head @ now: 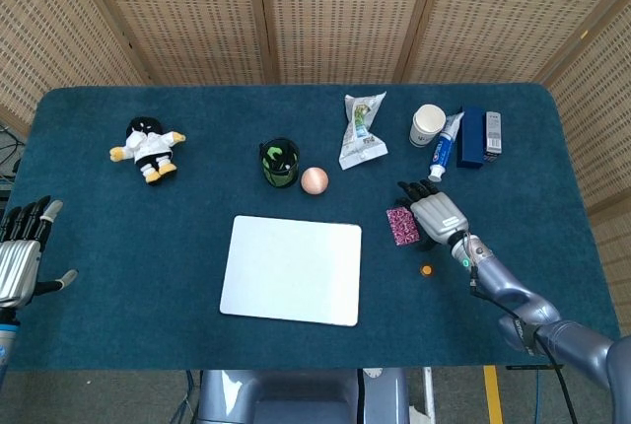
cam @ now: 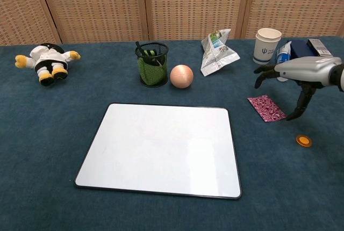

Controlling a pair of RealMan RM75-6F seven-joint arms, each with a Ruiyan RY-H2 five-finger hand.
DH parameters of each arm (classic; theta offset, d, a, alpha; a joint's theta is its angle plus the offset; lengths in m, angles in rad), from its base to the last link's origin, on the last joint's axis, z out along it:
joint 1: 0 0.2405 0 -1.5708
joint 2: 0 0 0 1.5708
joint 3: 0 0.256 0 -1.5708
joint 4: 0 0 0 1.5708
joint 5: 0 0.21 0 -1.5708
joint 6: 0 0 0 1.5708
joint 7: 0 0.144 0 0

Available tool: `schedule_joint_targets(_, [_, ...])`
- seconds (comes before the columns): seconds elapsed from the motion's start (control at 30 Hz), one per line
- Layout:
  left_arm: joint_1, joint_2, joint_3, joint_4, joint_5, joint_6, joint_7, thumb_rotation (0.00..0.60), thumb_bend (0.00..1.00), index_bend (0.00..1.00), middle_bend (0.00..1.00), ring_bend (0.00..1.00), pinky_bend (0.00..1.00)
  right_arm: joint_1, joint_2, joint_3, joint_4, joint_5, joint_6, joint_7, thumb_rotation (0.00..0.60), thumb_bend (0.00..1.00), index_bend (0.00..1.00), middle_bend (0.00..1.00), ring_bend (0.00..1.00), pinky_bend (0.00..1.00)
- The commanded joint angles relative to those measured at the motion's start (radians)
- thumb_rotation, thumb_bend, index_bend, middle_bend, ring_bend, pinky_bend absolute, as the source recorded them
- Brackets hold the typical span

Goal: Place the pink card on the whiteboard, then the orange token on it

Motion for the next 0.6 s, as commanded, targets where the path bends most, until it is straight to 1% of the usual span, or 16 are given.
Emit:
schedule_joint_targets(0.03, [-0.001, 0.001, -0.001, 0.000, -0.003, -0.001, -0.001, 0.600, 0.00, 0.00, 0.00, 0.00, 0.00, 0.012, -0.013, 0.006, 0.002, 0.023, -0.021, -0.025, 0.600, 0.00, 0.20, 0.00, 0.00, 0.00])
schedule_joint_targets(0.27, [-0.002, 0.002, -0.002, 0.002, -0.010, -0.003, -0.004, 0.600, 0.00, 0.00, 0.00, 0.00, 0.00, 0.036, -0.042, 0.017, 0.023, 0.082, -0.064, -0.084, 0.600, 0.00, 0.20, 0.00, 0.00, 0.00])
schedule_joint_targets(0.6, [-0.007, 0.001, -0.002, 0.008, -0.021, -0.014, -0.005, 0.600, 0.00, 0.00, 0.00, 0.00, 0.00, 0.058, -0.049, 0.016, 0.035, 0.136, -0.109, -0.141, 0.600, 0.00, 0.20, 0.00, 0.00, 0.00])
